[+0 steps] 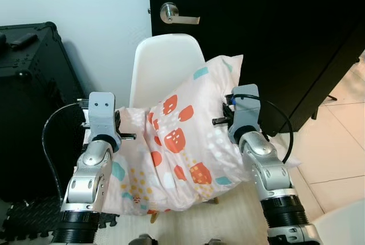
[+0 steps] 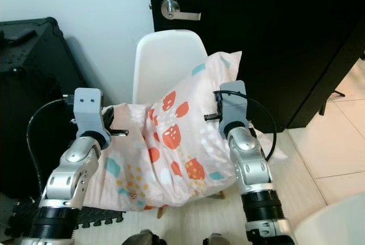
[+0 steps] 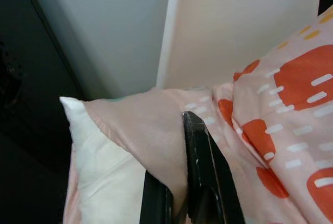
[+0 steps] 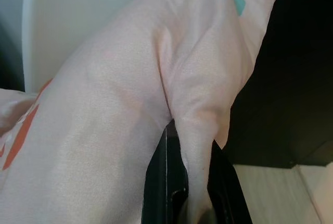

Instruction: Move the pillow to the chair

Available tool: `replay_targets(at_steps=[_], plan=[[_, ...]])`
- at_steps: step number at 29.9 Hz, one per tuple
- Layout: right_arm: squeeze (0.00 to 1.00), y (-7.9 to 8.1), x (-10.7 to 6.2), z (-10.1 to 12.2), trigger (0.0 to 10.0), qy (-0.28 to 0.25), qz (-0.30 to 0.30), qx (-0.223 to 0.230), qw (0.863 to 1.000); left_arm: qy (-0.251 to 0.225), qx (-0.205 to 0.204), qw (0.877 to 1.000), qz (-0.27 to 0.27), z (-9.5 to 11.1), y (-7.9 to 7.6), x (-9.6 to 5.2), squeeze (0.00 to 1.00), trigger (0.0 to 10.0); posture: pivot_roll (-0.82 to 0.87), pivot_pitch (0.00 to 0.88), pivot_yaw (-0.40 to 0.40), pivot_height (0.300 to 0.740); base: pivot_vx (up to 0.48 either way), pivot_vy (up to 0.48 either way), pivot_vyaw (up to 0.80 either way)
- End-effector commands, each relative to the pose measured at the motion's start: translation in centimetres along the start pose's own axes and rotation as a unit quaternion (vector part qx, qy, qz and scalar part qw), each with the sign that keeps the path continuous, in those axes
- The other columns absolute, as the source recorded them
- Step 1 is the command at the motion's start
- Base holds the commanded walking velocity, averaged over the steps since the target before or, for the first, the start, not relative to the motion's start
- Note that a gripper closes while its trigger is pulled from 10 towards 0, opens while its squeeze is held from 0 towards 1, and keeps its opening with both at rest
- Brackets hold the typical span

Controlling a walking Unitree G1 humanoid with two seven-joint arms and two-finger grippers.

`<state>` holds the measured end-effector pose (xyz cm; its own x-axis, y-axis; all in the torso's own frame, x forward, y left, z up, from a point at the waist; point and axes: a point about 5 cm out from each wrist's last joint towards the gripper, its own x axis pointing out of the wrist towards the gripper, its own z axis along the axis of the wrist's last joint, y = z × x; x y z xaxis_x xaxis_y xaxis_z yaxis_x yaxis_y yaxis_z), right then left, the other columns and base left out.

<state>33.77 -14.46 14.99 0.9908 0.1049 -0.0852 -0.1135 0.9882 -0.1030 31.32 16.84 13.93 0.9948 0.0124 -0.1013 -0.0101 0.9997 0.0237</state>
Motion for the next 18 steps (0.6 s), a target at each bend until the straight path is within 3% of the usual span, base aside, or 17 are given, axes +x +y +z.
replay_targets(at_steps=[1,7,10,18], plan=[[0.0,0.3,0.3,0.8,10.0,-0.019,0.003,-0.002,1.0,-0.018,0.014,1.0,-0.004,1.0,0.0,0.6,0.0,10.0,0.02,0.094,0.017,0.646,0.0,0.0,0.0],[0.0,0.4,0.6,0.8,10.0,-0.017,0.002,-0.002,1.0,-0.025,0.023,0.999,-0.002,1.5,0.4,1.4,0.0,10.0,0.02,0.099,0.02,0.646,0.0,0.0,0.0],[0.0,0.5,0.9,0.9,10.0,-0.016,0.003,-0.002,1.0,-0.042,0.028,0.999,0.01,2.8,1.2,2.3,0.0,10.0,0.02,0.113,0.014,0.646,0.0,0.0,0.0],[0.0,0.6,1.1,0.8,10.0,-0.013,0.015,-0.009,1.0,-0.048,0.03,0.998,0.024,3.3,1.8,2.5,0.0,10.0,0.01,0.125,0.011,0.632,0.0,0.0,0.0]])
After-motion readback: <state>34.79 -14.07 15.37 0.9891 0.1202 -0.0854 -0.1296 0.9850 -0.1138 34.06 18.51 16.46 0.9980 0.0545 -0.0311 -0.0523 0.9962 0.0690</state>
